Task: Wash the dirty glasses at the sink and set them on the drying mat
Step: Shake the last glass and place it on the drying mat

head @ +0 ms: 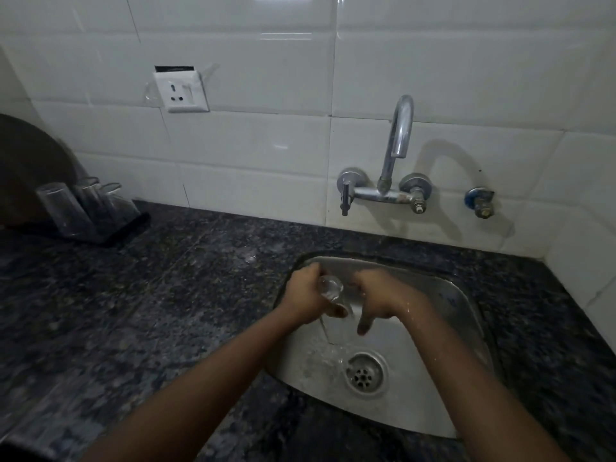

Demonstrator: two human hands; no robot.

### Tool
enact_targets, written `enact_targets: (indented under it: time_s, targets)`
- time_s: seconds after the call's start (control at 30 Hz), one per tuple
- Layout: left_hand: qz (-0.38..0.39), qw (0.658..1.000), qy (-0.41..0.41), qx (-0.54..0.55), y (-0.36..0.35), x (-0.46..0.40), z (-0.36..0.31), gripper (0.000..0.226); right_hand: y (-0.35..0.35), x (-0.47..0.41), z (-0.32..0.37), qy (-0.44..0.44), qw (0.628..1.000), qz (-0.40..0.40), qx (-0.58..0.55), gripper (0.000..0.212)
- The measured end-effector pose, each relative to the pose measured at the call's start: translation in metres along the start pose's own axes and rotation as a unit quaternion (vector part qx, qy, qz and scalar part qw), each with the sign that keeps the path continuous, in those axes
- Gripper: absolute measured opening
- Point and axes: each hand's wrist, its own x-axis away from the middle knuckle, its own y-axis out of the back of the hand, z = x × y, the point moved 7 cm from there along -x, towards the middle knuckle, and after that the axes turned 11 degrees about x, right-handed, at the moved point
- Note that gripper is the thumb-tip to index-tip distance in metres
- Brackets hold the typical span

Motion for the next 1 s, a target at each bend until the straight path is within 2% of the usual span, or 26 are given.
enact_targets:
  time_s: [0.07, 0.17, 0.27, 0.33, 0.4, 0.5, 0.6, 0.67, 0.83, 1.0]
  targets:
    - [-0.001, 1.000, -0.012, 0.004, 0.009, 0.000, -0.013, 0.075, -0.011, -0.006, 0.003, 0.040, 0.996, -0.035, -0.074, 0.083]
    - [-0.010, 0.999, -0.025, 0.035, 0.024, 0.002, -0.024, 0.080, -0.008, -0.010, 0.007, 0.073, 0.968, -0.110, -0.214, 0.069]
    - [0.003, 0.995, -0.025, 0.094, 0.044, 0.003, -0.029, 0.083, 0.004, -0.011, 0.015, 0.100, 0.938, -0.167, -0.285, 0.070]
    - [0.060, 0.970, -0.004, 0.234, 0.056, 0.002, -0.027, 0.088, 0.011, -0.013, 0.019, 0.088, 0.924, -0.202, -0.312, 0.070]
    - [0.091, 0.922, 0.004, 0.376, 0.072, 0.002, -0.020, 0.084, 0.018, -0.019, 0.026, 0.070, 0.902, -0.233, -0.357, 0.070]
    - [0.024, 0.881, 0.031, 0.472, 0.103, -0.002, 0.010, 0.059, 0.029, -0.028, 0.042, 0.053, 0.870, -0.278, -0.404, 0.064]
    - [-0.061, 0.893, 0.096, 0.436, 0.148, -0.005, 0.068, 0.036, 0.046, -0.050, 0.083, 0.049, 0.862, -0.289, -0.412, 0.061]
    - [-0.101, 0.903, 0.127, 0.398, 0.184, -0.004, 0.112, 0.029, 0.058, -0.067, 0.122, 0.053, 0.863, -0.294, -0.407, 0.063]
    - [-0.175, 0.924, 0.132, 0.313, 0.285, 0.014, 0.214, 0.005, 0.074, -0.123, 0.236, 0.083, 0.854, -0.292, -0.423, 0.064]
    - [-0.313, 0.915, 0.193, 0.163, 0.383, 0.040, 0.318, 0.018, 0.067, -0.190, 0.338, 0.070, 0.856, -0.277, -0.430, 0.069]
